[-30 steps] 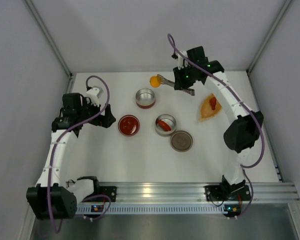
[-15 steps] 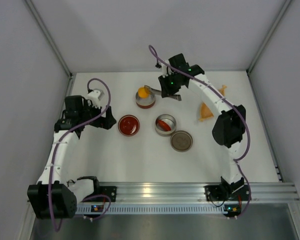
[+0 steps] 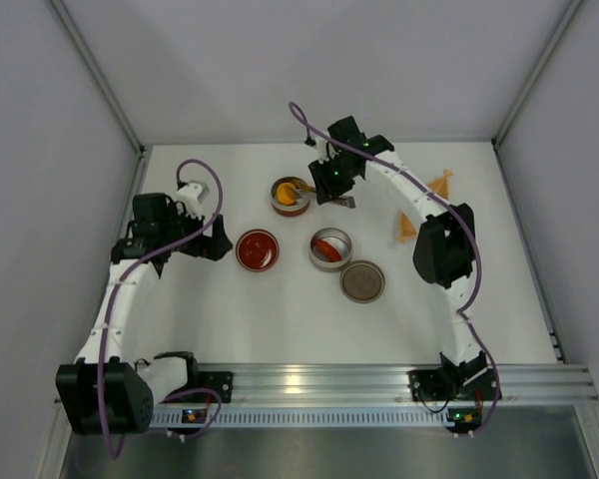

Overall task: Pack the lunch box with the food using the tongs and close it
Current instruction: Place the fake food in the packing box, then pick up the fake food from the plate, then place the fake food in the packing box.

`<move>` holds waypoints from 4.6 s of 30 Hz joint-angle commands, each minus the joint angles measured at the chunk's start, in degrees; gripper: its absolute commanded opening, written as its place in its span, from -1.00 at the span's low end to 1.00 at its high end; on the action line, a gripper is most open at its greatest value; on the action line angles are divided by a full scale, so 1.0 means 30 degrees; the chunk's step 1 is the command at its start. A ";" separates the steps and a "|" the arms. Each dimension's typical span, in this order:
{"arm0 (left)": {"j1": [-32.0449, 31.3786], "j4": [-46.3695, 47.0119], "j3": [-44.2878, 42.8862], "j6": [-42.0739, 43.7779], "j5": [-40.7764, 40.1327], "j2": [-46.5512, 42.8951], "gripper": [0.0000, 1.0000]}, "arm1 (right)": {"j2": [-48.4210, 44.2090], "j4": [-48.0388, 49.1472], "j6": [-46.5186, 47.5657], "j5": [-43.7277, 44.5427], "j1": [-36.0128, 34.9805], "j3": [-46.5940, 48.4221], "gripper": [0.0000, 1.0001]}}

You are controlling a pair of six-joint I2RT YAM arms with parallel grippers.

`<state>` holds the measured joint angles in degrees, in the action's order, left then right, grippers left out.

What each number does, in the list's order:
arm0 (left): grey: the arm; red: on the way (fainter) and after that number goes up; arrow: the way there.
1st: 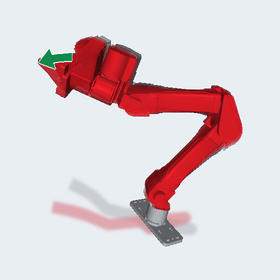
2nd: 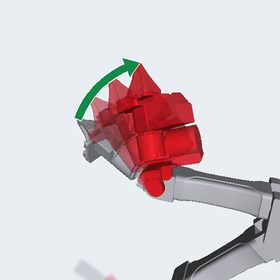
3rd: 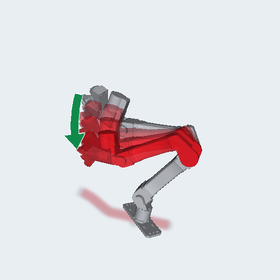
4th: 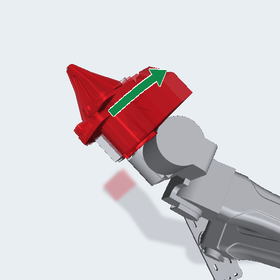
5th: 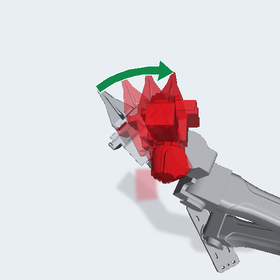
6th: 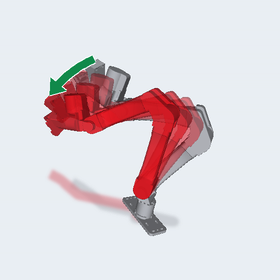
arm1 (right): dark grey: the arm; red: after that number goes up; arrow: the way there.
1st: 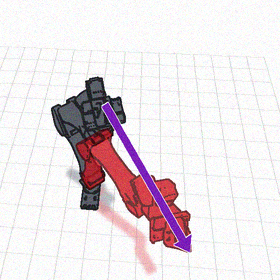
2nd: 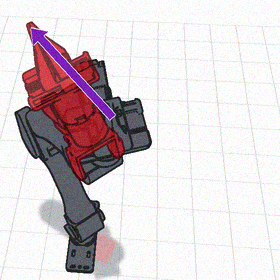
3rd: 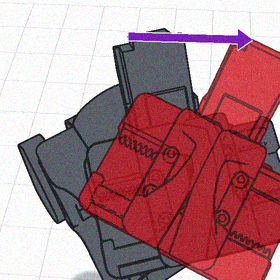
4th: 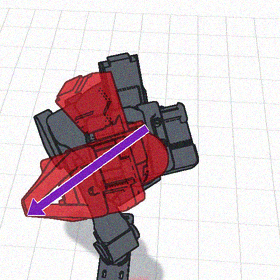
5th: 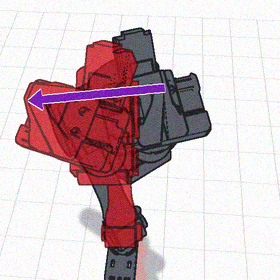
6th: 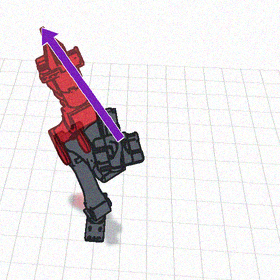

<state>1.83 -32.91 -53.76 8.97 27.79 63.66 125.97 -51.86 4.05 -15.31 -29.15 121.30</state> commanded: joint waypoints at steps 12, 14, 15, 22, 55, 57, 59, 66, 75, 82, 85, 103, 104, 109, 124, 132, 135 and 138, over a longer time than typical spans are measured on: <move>-0.0022 0.1067 -0.0273 0.0466 -0.0035 0.0196 0.97 | -0.2111 0.0469 0.0054 0.0326 -0.0539 0.1814 -0.07; 0.0007 0.0950 -0.0362 0.0525 -0.0064 0.0168 0.97 | -0.2785 0.0410 0.0142 0.0503 -0.0451 0.1814 -0.08; 0.0007 0.0891 -0.0391 0.0670 -0.0093 0.0167 0.97 | -0.3111 0.0352 0.0172 0.0591 -0.0335 0.1785 -0.09; -0.0022 0.1419 0.0341 0.1548 -0.0358 0.0021 0.97 | -0.6362 0.0147 0.0171 0.0476 0.1656 -0.0525 -0.11; -0.0022 0.1857 0.1073 0.1433 0.0171 -0.0829 0.97 | -1.2049 0.0907 0.1402 0.2232 1.1385 -1.2803 -0.17; -0.0022 0.1799 0.1044 0.1462 0.0170 -0.0800 0.97 | -1.2049 0.0996 0.1432 0.2233 1.1502 -1.2980 -0.17; 0.0007 0.1799 0.1044 0.1492 0.0228 -0.0800 0.97 | -1.2079 0.1142 0.1432 0.2262 1.1590 -1.3097 -0.17; 0.0007 0.1828 0.1044 0.1491 0.0199 -0.0682 0.97 | -1.2020 0.1464 0.1549 0.2467 1.1678 -1.3624 -0.17; 0.0007 0.1740 0.0927 0.1492 0.0228 -0.0682 0.97 | -1.1611 0.2138 0.1549 0.2467 1.1737 -1.3948 -0.15; 0.0007 0.1769 0.0927 0.1492 0.0228 -0.0624 0.97 | -1.0908 0.2460 0.1549 0.2408 1.1766 -1.3713 -0.15; -0.0022 0.1769 0.0927 0.1492 0.0228 -0.0594 0.97 | -1.0644 0.2665 0.1461 0.2379 1.1766 -1.3684 -0.15; 0.0007 0.1740 0.0898 0.1492 0.0141 -0.0535 0.97 | -1.1550 0.2315 0.1783 0.2204 1.2088 -1.3479 -0.66; -0.0022 0.1740 0.0898 0.1434 0.0112 -0.0536 0.97 | -1.1667 0.2169 0.1841 0.2174 1.2117 -1.3421 -0.70; 0.0007 0.1769 0.0869 0.1346 0.0228 -0.0594 0.97 | -1.2429 0.1525 0.2047 0.1881 1.2264 -1.3039 -0.73; -0.0022 0.1008 -0.0039 0.1228 0.0813 -0.0214 0.97 | -1.4538 -0.1579 0.4771 -0.2129 1.0978 -1.1956 -0.77; -0.0022 0.0715 -0.0421 0.1111 0.0932 0.0196 0.97 | -1.4657 -0.2080 0.4859 -0.2222 0.6322 -1.1633 -0.77; 0.0007 0.0686 -0.0450 0.1140 0.0815 0.0168 0.97 | -1.4277 -0.2138 0.4859 -0.1782 0.4738 -1.1340 -0.76; -0.0022 0.0598 -0.0479 0.1199 0.0727 0.0196 0.97 | -1.3808 -0.2168 0.4684 -0.1460 0.3683 -1.1047 -0.75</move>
<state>1.83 -31.31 -52.84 12.71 28.95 64.05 84.14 -57.74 17.87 -19.90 -16.03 84.51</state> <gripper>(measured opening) 0.983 0.300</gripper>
